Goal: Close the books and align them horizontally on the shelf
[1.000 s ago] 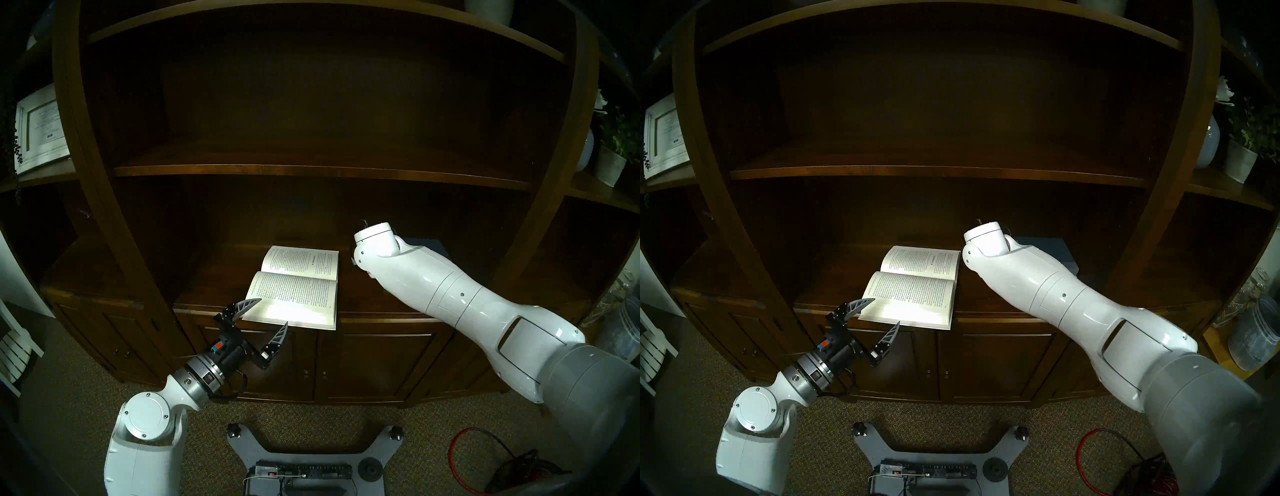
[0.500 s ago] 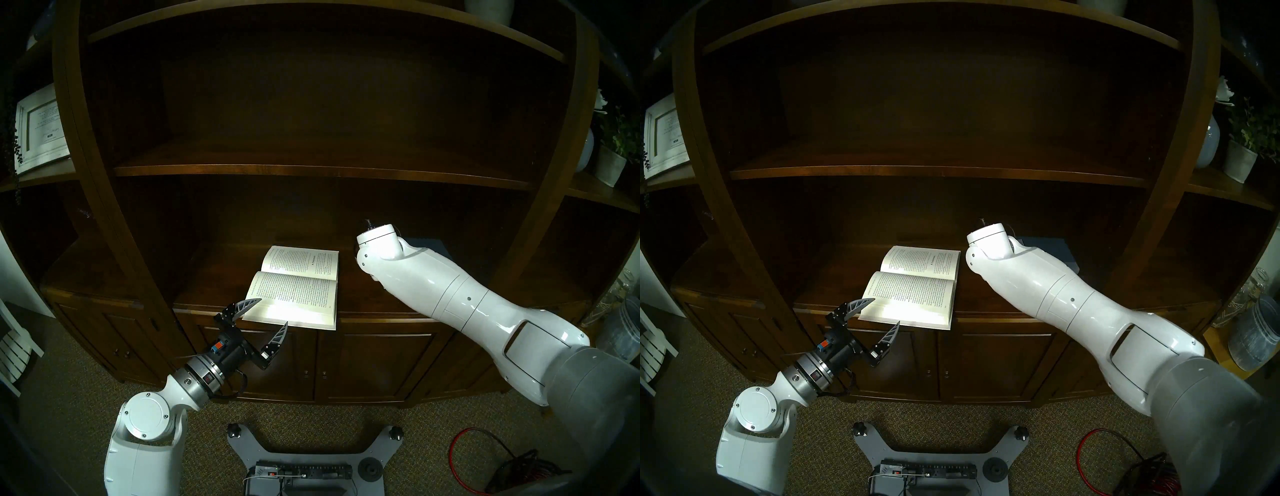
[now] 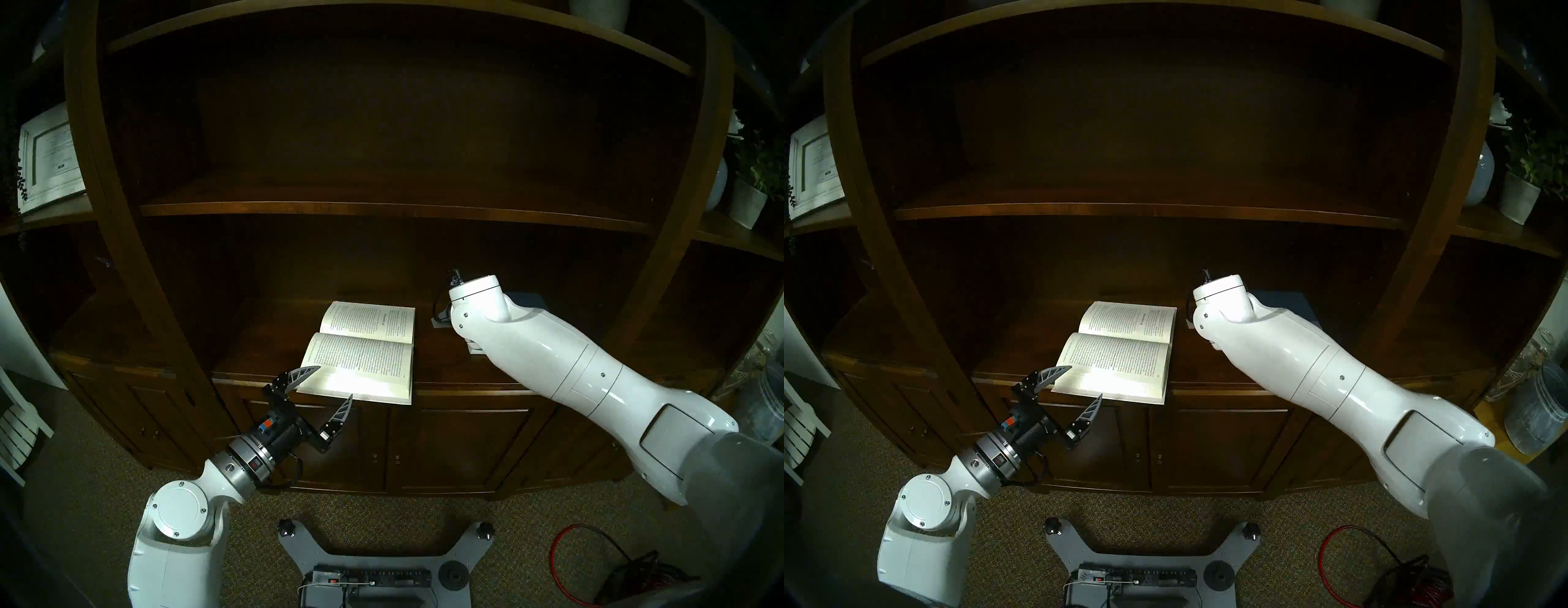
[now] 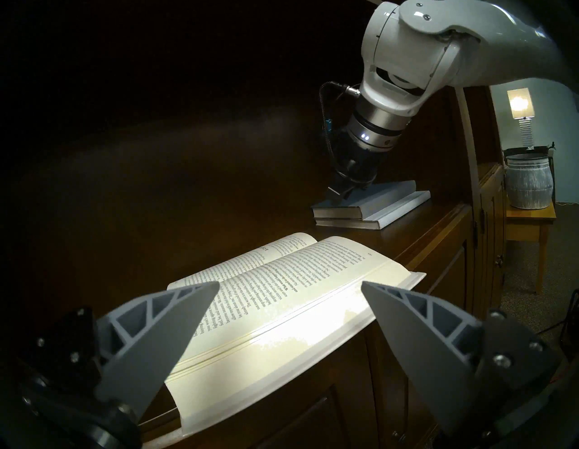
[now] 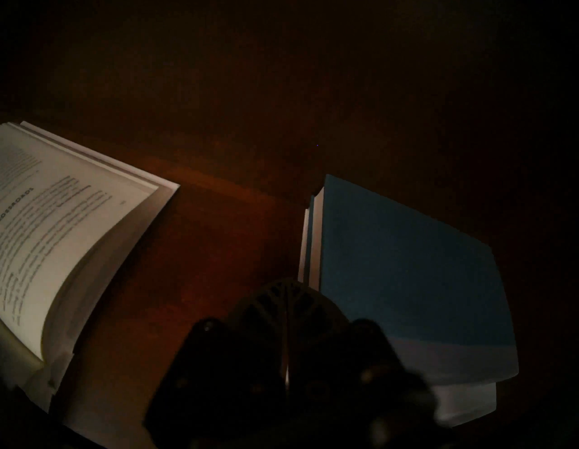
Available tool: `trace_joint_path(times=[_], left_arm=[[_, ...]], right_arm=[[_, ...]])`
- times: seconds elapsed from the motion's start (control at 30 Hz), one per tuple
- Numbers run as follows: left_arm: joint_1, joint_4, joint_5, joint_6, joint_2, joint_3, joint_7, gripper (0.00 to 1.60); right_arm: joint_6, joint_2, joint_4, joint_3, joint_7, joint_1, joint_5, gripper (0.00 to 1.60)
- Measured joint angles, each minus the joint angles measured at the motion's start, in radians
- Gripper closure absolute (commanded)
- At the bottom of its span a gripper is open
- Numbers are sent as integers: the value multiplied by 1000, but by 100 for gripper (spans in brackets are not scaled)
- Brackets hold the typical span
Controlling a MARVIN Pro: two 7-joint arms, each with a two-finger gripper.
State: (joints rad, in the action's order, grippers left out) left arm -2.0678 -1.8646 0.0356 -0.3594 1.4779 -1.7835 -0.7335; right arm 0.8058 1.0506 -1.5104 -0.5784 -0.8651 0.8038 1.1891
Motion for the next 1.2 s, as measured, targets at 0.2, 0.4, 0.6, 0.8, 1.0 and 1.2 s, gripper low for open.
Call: trace_joint_path(times=[0.2,0.4,0.6,0.8,1.0,1.2], left_arm=[[0,1,0,0,0,0,0,0],[0,2,0,0,1,0,0,0],[0,4,1,0,1,-1,0,0],[0,6,1,0,1,-1,0,0],[0,11,1,1,2,-1,0,0],[0,16,2,1,2,-2,0,0]], right_arm=[[20,-62,-93,-3,-8,53,35,160],[33,-120,-165,-5,-10,98,65,160],[37,-186,-255,-9,-8,144,94,160],[21,-254,-347,-24,3,179,116,160],[-1,-320,-429,-38,31,216,137,160],[-20,-387,-507,-44,64,259,159,0]])
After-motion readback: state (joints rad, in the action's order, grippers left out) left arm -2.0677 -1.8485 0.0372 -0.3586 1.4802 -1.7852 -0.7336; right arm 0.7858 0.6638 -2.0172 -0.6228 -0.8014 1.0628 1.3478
